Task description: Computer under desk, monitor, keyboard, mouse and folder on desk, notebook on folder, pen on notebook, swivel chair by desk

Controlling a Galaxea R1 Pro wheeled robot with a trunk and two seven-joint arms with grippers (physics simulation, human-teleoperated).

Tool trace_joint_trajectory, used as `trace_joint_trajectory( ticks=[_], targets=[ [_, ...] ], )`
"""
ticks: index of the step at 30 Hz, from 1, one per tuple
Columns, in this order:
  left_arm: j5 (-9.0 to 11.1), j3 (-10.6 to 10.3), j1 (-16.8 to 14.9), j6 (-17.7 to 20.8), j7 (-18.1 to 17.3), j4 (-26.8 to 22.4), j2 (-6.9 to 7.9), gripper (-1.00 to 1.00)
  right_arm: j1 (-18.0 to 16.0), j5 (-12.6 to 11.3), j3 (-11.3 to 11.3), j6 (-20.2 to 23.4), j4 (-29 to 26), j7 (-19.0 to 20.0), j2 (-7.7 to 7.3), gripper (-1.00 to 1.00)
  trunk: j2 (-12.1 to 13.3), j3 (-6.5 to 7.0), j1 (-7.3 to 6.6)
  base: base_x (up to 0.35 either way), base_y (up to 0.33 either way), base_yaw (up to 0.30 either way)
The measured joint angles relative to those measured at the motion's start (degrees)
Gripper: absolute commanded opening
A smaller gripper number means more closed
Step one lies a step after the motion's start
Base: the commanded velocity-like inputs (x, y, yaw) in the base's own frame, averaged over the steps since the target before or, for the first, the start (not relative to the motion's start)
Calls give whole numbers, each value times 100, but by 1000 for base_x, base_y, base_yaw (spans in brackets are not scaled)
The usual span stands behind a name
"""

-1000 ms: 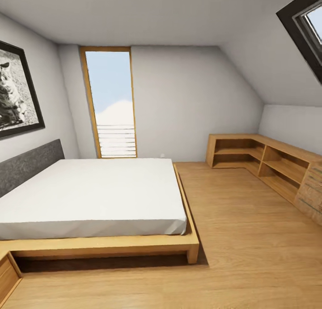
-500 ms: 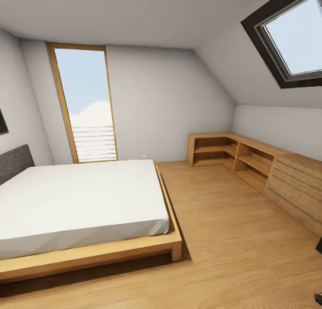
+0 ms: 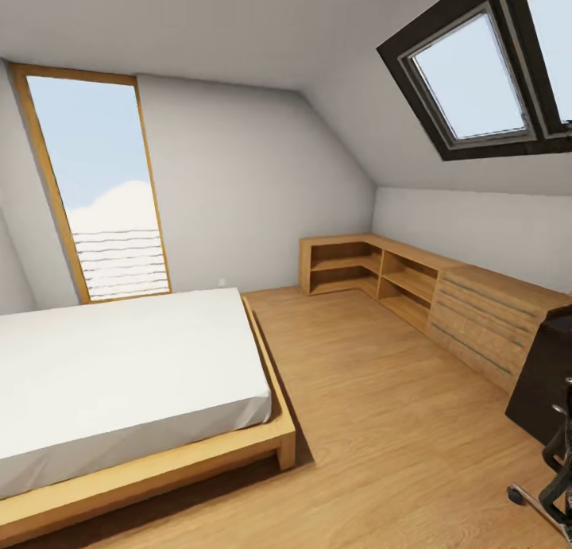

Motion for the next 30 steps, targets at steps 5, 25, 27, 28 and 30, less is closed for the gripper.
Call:
trace_joint_trajectory(
  ticks=[5,25,27,28,30],
  targets=[
    [-3,-3,0,2,1,34,0,100,-1,1,-6,-15,0,-26,26,100,0,12,0,286,131,-286],
    [7,9,0,14,9,45,8,100,-2,8,6,-22,7,-244,96,100,0,71,1,263,133,-270],
    [8,11,0,13,9,45,9,100,-2,8,6,-28,1,-244,94,100,1,77,2,42,23,-269],
    [8,11,0,13,9,45,9,100,-2,8,5,-30,-1,-245,92,100,1,80,2,24,13,-269],
    [11,11,0,13,9,45,9,100,-2,4,2,-29,-2,-245,88,100,1,86,3,17,10,-269]
  ],
)
